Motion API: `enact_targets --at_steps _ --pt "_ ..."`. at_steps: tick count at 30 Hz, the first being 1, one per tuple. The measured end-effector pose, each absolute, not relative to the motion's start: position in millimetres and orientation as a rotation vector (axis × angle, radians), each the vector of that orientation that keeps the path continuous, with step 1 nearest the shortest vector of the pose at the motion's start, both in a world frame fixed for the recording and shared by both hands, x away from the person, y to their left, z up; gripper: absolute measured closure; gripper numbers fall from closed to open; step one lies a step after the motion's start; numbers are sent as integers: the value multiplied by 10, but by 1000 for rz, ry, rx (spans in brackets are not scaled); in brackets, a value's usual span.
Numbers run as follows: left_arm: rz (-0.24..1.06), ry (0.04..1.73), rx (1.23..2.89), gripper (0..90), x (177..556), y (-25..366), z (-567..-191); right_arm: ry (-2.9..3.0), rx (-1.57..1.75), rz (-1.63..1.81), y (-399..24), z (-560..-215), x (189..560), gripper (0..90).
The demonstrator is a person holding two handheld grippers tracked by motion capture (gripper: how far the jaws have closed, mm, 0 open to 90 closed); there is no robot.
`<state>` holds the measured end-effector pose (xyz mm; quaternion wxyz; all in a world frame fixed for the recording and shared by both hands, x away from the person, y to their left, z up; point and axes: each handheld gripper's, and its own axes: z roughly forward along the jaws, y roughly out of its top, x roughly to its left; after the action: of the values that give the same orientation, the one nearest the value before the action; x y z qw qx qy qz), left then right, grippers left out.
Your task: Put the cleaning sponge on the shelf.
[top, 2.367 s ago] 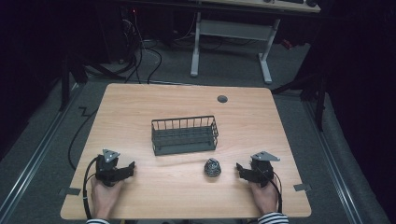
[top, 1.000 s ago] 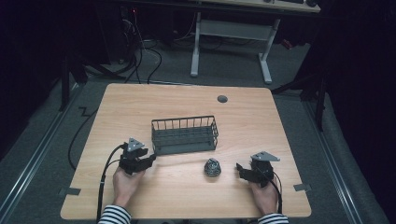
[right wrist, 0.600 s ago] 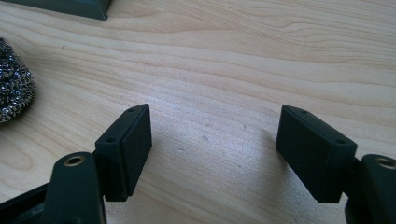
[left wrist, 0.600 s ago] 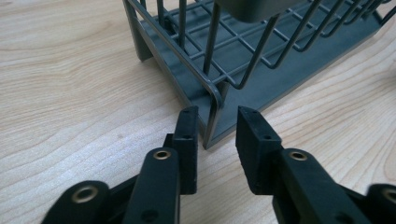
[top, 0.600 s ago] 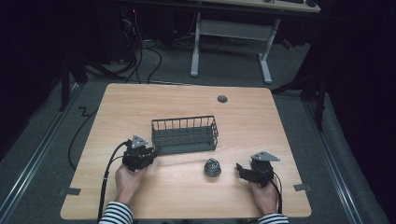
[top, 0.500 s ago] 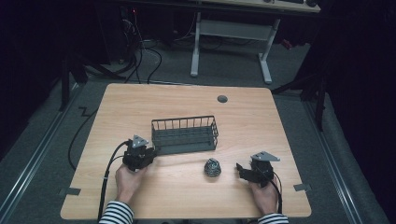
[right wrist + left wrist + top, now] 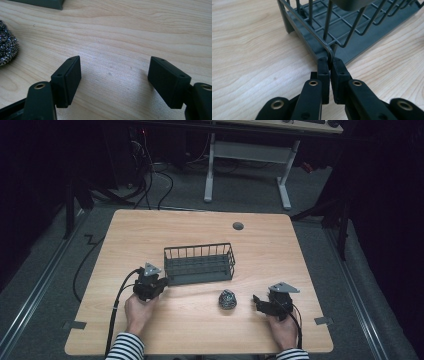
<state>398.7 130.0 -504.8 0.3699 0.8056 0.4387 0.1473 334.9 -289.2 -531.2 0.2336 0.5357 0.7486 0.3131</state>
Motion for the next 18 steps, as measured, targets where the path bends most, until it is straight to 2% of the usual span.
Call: enact_targets --at_steps 18 --pt "356 1078 2102 865 4190 935 -5050 2058 1468 860 -2892 -5312 3348 270"
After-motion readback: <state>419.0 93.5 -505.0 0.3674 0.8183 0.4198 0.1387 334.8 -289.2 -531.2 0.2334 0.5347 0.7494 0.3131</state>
